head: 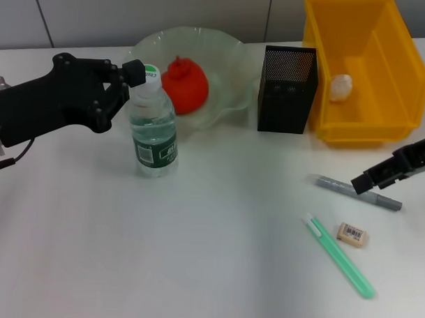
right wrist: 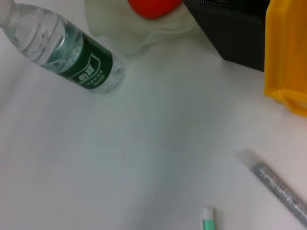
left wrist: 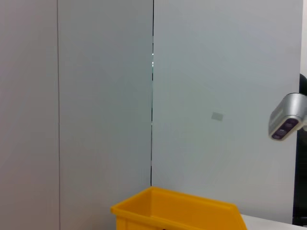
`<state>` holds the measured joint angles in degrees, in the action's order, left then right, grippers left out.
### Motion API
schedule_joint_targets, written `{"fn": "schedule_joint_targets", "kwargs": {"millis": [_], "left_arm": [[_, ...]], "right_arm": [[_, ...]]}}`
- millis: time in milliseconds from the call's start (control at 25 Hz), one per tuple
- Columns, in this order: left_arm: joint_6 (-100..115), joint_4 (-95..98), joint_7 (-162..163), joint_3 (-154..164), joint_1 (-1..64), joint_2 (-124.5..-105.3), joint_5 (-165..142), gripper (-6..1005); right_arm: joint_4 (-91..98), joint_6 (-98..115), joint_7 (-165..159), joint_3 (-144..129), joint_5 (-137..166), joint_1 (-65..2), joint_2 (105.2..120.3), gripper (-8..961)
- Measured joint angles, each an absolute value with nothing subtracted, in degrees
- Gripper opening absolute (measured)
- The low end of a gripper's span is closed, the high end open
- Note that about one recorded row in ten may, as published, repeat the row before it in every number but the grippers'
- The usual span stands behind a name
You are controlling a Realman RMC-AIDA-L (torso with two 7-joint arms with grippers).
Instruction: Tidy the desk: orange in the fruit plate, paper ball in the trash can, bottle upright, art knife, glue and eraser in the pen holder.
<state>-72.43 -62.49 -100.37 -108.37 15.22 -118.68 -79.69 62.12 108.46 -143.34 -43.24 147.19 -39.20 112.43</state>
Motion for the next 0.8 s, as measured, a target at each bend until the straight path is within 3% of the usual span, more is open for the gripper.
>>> {"fn": "schedule_joint_targets", "kwargs": {"millis": [800], "left_arm": [[-75.32,-59.85,-102.98,-108.75,15.2,-118.4,-76.6,-1]], "right_arm": [[49.29,101.88,-146.86,-53.19,150.85,-48.9,112.97,653]]}}
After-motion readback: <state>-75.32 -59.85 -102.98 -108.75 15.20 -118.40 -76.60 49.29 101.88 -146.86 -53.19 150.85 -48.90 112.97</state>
